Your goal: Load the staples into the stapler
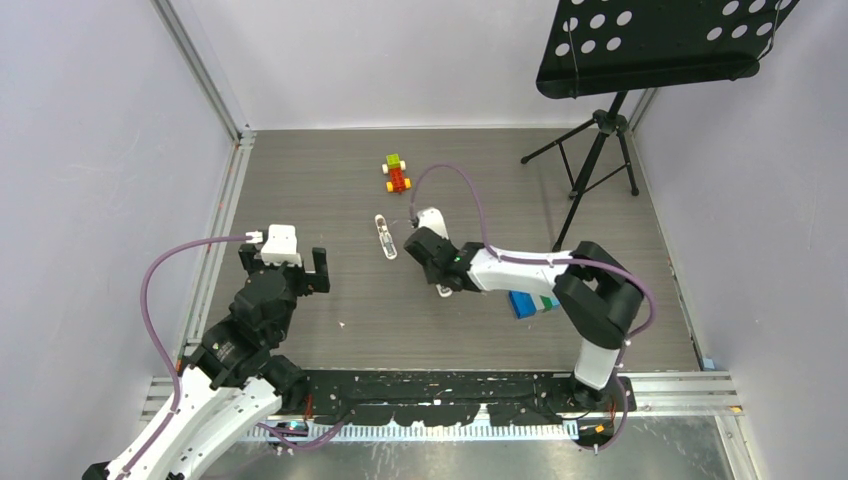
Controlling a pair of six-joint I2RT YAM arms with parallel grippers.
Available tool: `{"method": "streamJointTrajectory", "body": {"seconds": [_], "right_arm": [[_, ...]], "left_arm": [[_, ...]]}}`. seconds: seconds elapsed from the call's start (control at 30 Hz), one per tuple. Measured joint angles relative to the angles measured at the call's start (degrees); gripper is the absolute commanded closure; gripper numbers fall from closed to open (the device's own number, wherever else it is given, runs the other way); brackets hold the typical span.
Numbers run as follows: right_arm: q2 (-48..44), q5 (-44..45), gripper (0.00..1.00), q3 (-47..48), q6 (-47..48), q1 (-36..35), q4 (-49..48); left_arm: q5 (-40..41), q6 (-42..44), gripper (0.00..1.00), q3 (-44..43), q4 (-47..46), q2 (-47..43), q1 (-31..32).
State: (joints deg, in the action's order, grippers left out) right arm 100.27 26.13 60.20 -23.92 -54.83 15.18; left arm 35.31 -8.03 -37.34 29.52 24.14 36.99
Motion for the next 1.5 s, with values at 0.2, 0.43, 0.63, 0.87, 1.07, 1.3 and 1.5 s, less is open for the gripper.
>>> {"method": "streamJointTrajectory", "body": {"seconds": [0.2,0.43,0.63,0.87,1.07,1.3,1.5], "right_arm": [[8.6,0.4,0.85,12.9,3.3,0.5,-1.0],[16.5,0.2,0.85,22.9,5.4,2.4,-1.4],[20.9,-0.5,0.85,27.5,6.0,4.3,-1.0],[24.0,-1.2,0.83,30.5,6.8,5.4,0.3],[24.9,-2.9,0.80,32.2,7.7,5.5,1.4],[25.0,-4.0,0.70,32.5,8.8,5.5,1.8],[25.0,-4.2,0.46,32.6,8.9,5.5,2.7]], "left_arm": [[0.0,-0.3,0.00,0.0,0.0,-0.2,0.0],[0.0,-0.5,0.00,0.0,0.0,-2.0,0.0],[0.1,-0.5,0.00,0.0,0.0,-2.6,0.0],[0.1,-0.5,0.00,0.0,0.0,-3.2,0.0],[0.1,-0.5,0.00,0.0,0.0,-3.2,0.0],[0.1,-0.5,0.00,0.0,0.0,-3.2,0.0],[0.2,-0.5,0.00,0.0,0.0,-3.2,0.0]]}}
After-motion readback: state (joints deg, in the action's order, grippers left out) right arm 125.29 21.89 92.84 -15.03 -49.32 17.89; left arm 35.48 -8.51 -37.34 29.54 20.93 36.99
